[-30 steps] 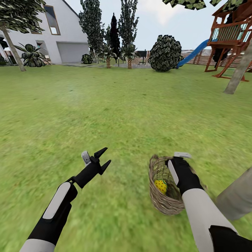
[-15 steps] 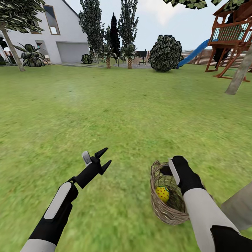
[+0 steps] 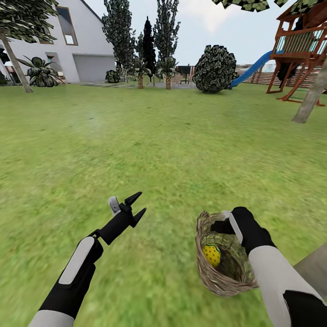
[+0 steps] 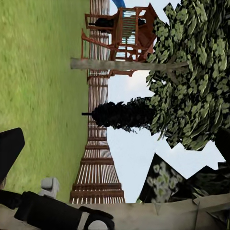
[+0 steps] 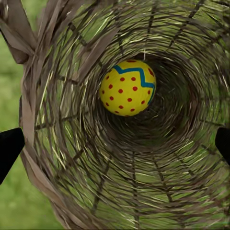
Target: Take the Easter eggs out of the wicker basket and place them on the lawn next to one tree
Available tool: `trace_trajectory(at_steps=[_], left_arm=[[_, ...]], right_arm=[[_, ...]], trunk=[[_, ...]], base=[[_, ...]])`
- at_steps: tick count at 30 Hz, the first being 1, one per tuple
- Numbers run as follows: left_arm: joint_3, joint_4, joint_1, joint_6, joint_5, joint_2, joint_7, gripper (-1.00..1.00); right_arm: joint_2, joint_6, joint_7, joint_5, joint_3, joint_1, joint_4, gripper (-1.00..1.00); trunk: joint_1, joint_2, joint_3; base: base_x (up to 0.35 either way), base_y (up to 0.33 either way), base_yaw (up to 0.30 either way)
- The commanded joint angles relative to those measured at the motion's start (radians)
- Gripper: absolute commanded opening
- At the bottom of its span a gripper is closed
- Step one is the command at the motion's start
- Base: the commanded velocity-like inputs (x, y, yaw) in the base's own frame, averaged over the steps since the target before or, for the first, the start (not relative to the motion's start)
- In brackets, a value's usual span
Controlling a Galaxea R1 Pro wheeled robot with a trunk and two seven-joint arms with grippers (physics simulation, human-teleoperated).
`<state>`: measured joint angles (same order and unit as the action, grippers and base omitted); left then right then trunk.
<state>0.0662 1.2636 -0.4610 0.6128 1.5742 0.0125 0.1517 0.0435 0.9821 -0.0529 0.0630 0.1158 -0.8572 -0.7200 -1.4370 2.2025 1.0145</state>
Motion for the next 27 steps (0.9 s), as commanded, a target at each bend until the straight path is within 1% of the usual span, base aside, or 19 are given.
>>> trace_trajectory(at_steps=[1,4,9,12,15,20,23,27], left_arm=[[0.0,-0.001,-0.001,0.004,0.002,0.004,0.001,1.0],[0.0,-0.001,-0.001,0.004,0.0,0.011,0.0,1.0],[0.001,-0.001,-0.001,0.004,0.0,0.012,-0.001,1.0],[0.0,-0.001,-0.001,0.004,0.0,0.012,-0.001,1.0],[0.001,-0.001,0.0,0.004,0.0,0.013,-0.001,1.0],[0.001,-0.001,-0.001,0.003,0.0,0.014,0.0,1.0],[0.002,-0.001,-0.001,0.004,-0.001,0.014,-0.001,1.0],[0.003,-0.001,-0.001,0.003,-0.002,0.014,-0.001,1.0]], right_arm=[[0.006,0.004,-0.006,0.007,0.002,0.0,-0.002,1.0],[0.016,0.004,-0.004,0.011,0.002,0.0,-0.005,1.0],[0.027,0.004,-0.005,0.011,0.002,0.0,-0.006,1.0],[0.032,0.004,-0.002,0.012,0.002,0.0,0.001,1.0],[0.04,0.004,-0.001,0.029,0.002,0.0,0.017,1.0],[0.039,-0.008,-0.002,0.043,0.0,0.001,0.077,1.0],[0.042,-0.023,-0.002,0.044,-0.001,0.001,0.085,1.0],[0.044,-0.029,-0.007,0.043,-0.001,0.001,0.088,1.0]], trunk=[[0.0,0.0,0.001],[0.0,0.0,0.001],[0.0,0.0,0.001],[0.0,0.0,0.001],[0.0,0.0,0.001],[0.0,0.0,0.001],[0.0,0.0,0.001],[0.0,0.0,0.001]], base=[[0.192,0.0,0.0],[0.075,0.0,0.0],[0.043,0.0,0.0],[0.267,0.0,0.0],[0.305,0.0,0.0],[0.088,0.0,0.0],[0.069,-0.032,0.0],[0.248,-0.113,0.0]])
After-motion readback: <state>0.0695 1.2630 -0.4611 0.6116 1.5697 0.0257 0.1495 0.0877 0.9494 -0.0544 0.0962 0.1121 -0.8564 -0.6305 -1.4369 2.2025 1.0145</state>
